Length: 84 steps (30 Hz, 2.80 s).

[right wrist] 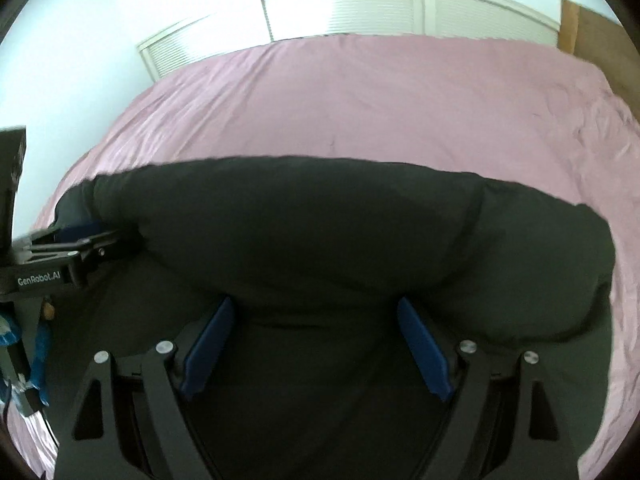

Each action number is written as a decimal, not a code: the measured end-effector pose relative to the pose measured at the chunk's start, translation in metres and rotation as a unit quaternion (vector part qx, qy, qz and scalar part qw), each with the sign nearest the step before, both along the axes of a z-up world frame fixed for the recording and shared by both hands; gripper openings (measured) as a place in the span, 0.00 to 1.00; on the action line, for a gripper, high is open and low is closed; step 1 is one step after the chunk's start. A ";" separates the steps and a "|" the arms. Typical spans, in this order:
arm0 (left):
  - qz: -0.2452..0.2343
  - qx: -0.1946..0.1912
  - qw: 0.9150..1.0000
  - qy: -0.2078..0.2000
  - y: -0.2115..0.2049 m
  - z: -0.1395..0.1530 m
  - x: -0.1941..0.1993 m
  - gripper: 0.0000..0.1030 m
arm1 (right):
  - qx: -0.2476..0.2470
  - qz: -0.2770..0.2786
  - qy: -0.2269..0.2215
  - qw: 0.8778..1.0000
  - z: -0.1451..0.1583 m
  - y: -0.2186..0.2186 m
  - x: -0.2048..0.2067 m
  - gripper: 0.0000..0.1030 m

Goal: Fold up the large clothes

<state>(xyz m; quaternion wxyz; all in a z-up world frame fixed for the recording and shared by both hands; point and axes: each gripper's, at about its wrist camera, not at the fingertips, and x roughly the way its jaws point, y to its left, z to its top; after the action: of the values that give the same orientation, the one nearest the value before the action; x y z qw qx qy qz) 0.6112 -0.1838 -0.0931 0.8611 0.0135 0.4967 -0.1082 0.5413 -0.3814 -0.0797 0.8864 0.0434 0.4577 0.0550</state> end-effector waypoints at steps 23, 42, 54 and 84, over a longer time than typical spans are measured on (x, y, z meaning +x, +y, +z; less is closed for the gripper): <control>0.034 0.030 0.999 0.015 0.011 -0.038 0.037 0.99 | 0.087 -0.192 0.067 0.975 -0.070 -0.158 0.042 0.82; 0.016 0.064 0.997 -0.050 0.036 0.027 -0.027 0.98 | -0.043 -0.138 0.036 0.989 0.012 -0.121 0.009 0.84; -0.003 0.093 0.994 -0.057 0.053 0.025 -0.105 0.98 | -0.081 0.002 0.005 0.997 0.028 -0.031 -0.072 0.84; 0.050 0.071 0.996 -0.019 0.102 -0.010 -0.187 0.98 | -0.037 -0.009 0.055 0.998 0.008 -0.013 -0.162 0.84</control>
<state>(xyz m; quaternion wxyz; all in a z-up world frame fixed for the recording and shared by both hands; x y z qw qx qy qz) 0.4242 -0.0816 -0.1035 0.8713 0.0522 0.4871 -0.0293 0.3793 -0.3946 -0.0717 0.8613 0.0179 0.5071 0.0272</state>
